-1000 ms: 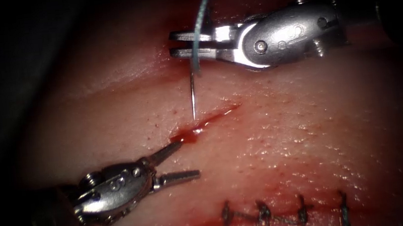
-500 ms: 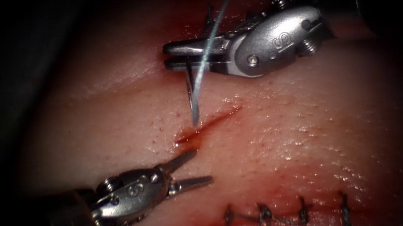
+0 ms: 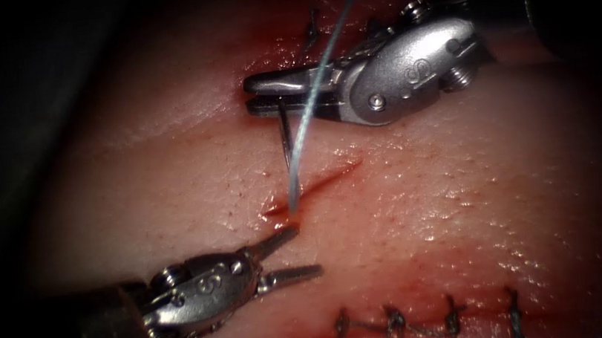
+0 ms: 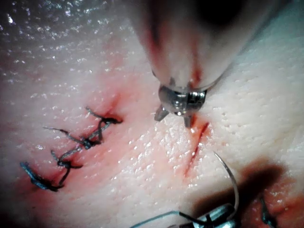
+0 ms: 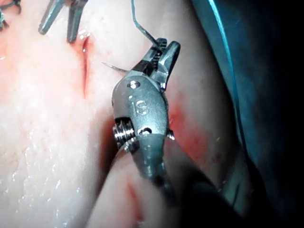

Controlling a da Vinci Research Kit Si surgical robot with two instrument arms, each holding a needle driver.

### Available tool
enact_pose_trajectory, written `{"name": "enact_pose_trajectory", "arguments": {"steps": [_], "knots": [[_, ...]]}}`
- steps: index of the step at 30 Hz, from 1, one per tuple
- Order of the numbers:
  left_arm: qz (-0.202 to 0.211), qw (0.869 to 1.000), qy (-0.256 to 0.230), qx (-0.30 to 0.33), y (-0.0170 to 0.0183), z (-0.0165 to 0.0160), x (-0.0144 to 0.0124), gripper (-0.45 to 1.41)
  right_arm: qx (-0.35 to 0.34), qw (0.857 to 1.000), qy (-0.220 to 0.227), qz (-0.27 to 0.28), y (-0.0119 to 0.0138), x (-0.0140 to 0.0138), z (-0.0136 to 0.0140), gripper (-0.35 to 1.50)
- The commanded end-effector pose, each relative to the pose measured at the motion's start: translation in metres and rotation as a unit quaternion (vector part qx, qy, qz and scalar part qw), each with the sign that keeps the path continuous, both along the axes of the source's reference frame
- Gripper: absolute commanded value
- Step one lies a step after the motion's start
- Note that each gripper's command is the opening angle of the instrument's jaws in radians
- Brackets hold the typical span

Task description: Wound Closure

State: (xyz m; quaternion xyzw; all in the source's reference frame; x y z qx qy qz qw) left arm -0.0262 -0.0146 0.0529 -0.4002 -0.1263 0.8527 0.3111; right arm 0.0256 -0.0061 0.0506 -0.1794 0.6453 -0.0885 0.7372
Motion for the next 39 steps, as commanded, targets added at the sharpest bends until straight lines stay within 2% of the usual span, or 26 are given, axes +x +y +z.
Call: {"name": "enact_pose_trajectory", "arguments": {"steps": [1,20,39], "knots": [[0.0,1.0,-0.001,0.001,-0.0002,0.0005,-0.0005,0.41,0.0,1.0,0.002,-0.001,-0.0001,0.0009,0.0003,-0.35],[0.001,1.0,-0.001,0.001,-0.0002,0.0004,-0.0003,0.41,0.004,1.0,0.016,0.0,0.0005,0.0018,-0.0013,-0.35],[0.003,1.0,-0.001,0.001,-0.0003,-0.0002,-0.0002,0.41,-0.003,1.0,0.014,-0.001,0.0001,0.002,0.0003,-0.35]]}}
